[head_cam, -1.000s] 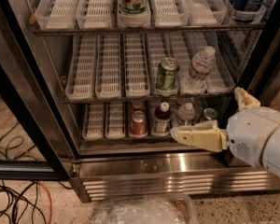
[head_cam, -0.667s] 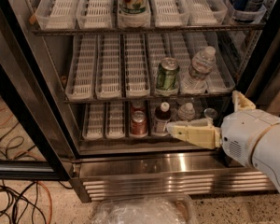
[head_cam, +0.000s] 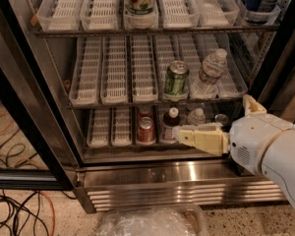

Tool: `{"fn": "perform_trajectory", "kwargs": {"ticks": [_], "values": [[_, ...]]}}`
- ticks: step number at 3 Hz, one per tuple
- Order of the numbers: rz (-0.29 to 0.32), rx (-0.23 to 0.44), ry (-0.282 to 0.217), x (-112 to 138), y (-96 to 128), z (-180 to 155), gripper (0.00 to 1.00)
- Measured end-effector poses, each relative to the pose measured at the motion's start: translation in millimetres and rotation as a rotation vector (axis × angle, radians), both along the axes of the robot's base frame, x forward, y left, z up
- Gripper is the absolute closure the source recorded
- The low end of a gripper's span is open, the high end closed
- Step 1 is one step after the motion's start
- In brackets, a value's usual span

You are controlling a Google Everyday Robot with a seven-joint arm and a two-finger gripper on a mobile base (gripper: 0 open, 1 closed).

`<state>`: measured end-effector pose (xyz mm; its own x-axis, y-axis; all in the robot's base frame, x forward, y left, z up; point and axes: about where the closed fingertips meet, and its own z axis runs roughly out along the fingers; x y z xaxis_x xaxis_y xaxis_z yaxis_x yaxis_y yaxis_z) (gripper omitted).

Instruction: Pick water bottle from middle shelf of fridge

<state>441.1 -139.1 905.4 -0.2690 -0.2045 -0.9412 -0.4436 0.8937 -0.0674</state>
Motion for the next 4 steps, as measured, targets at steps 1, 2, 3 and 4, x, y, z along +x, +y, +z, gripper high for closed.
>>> {"fn": "perform_trajectory", "kwargs": {"ticks": [1,2,3,4], "values": [[-0.035,0.021,-0.008,6,0,-4,0.00],[-0.097,0.051,-0.047,18,-5,2,0.00],[-0.134,0.078,-0.095,25,-12,6,0.00],[-0.134,0.059,-0.133,25,-14,-2,0.00]]}}
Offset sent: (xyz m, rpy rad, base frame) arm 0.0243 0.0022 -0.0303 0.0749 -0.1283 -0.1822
